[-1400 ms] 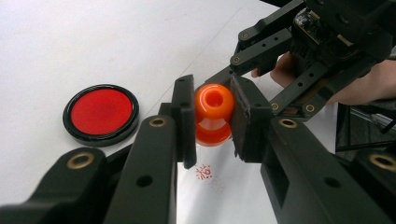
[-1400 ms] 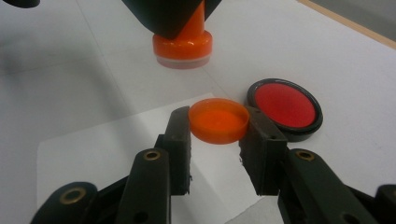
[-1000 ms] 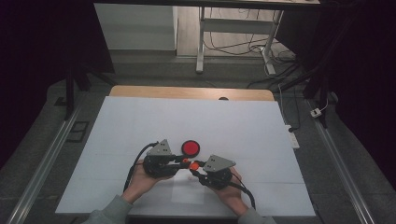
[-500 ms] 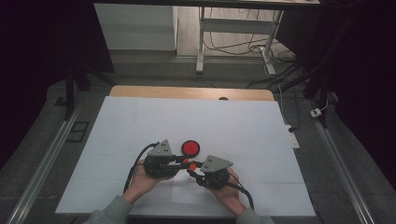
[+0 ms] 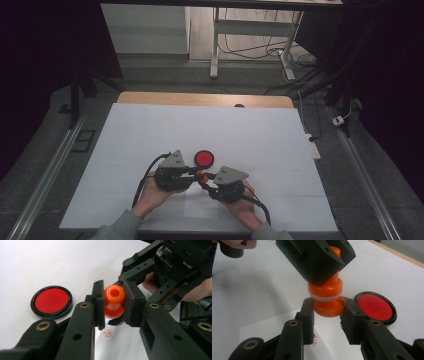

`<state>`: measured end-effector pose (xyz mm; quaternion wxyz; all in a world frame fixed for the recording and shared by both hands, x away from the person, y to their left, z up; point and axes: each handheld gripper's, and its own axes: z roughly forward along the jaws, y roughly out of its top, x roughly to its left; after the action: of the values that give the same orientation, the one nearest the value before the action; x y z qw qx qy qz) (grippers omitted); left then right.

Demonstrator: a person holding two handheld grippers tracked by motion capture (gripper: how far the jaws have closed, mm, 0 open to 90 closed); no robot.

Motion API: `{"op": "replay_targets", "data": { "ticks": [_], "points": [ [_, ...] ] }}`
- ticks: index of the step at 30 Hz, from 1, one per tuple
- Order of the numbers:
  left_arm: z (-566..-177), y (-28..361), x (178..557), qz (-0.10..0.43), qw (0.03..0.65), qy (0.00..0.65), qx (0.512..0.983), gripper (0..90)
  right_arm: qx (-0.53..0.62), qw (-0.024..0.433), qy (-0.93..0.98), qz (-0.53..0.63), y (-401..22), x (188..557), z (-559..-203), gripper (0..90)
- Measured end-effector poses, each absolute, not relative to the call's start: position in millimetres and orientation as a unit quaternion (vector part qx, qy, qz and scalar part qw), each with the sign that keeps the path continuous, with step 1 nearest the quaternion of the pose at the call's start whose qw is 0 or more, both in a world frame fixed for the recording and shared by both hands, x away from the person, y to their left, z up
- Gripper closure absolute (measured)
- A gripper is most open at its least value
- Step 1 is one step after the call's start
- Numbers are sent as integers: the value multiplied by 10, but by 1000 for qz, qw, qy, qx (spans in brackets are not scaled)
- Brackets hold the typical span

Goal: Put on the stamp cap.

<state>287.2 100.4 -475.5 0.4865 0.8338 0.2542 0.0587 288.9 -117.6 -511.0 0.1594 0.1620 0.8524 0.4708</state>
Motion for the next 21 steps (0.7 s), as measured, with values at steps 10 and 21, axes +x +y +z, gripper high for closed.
{"op": "replay_targets", "data": {
  "ticks": [10, 21],
  "points": [
    [-4771, 981, 2872, 58, 485, 253, 835, 720, 161, 155, 850, 476, -1154, 2882, -5102, 639],
    [-4768, 984, 2870, 57, 488, 252, 834, 720, 162, 156, 848, 480, -1149, 2881, -5100, 639]
  ]
}}
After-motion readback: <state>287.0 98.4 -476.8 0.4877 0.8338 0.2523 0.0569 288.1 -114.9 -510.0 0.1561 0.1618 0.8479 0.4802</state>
